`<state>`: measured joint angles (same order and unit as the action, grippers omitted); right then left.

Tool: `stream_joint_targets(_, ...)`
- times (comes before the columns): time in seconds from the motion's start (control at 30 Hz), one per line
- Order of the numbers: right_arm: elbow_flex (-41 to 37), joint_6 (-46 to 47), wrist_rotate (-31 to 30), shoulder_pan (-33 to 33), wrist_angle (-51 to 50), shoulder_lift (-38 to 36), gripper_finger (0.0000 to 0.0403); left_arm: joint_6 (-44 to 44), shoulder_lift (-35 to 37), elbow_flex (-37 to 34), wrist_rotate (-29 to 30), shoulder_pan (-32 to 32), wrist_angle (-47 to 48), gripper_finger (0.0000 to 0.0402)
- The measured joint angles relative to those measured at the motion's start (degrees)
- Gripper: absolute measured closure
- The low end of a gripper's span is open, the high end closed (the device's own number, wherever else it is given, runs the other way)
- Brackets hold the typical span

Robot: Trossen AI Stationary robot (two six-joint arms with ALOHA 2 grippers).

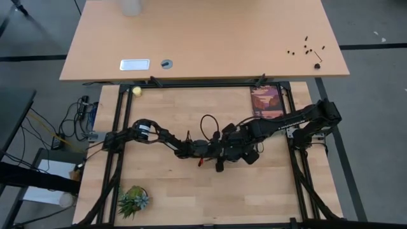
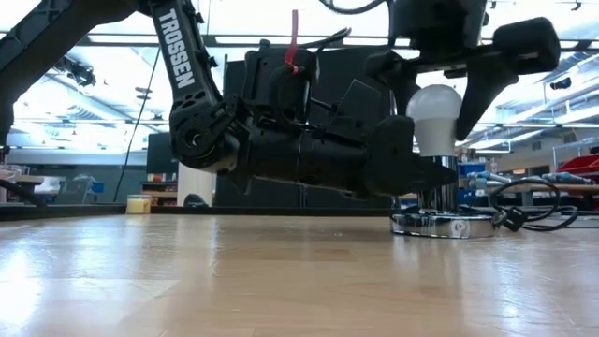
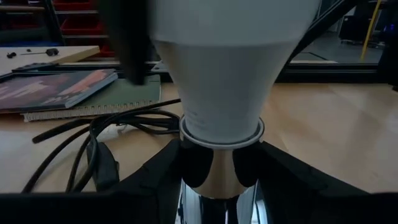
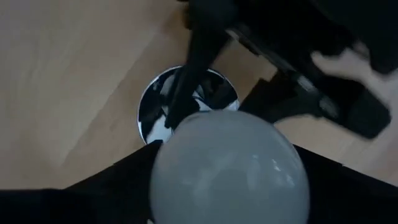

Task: Screw lightbulb
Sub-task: Remove the lightbulb from the silver lamp

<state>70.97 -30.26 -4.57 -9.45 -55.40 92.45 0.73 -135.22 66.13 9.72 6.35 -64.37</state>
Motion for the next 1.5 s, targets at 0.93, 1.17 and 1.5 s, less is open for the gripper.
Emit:
stream_joint_targets(0.93,4.72,71.16,0.19,-1.99,-11.37,-2.39,0.0006,2.23,-0.17,-0.04,1.2,0.19,-0.21,0.0213)
stream_joint_targets(1.17,4.63,85.93,-4.33,-3.84,-8.42,0.71,0.0007,2.65,-0.2,-0.04,2.13,0.19,-0.22,0.0213)
stream_joint_targets(1.5,4.54,90.8,-7.4,-3.54,-4.99,5.06,0.001,2.8,-0.22,-0.07,2.12,0.19,-0.22,0.0213)
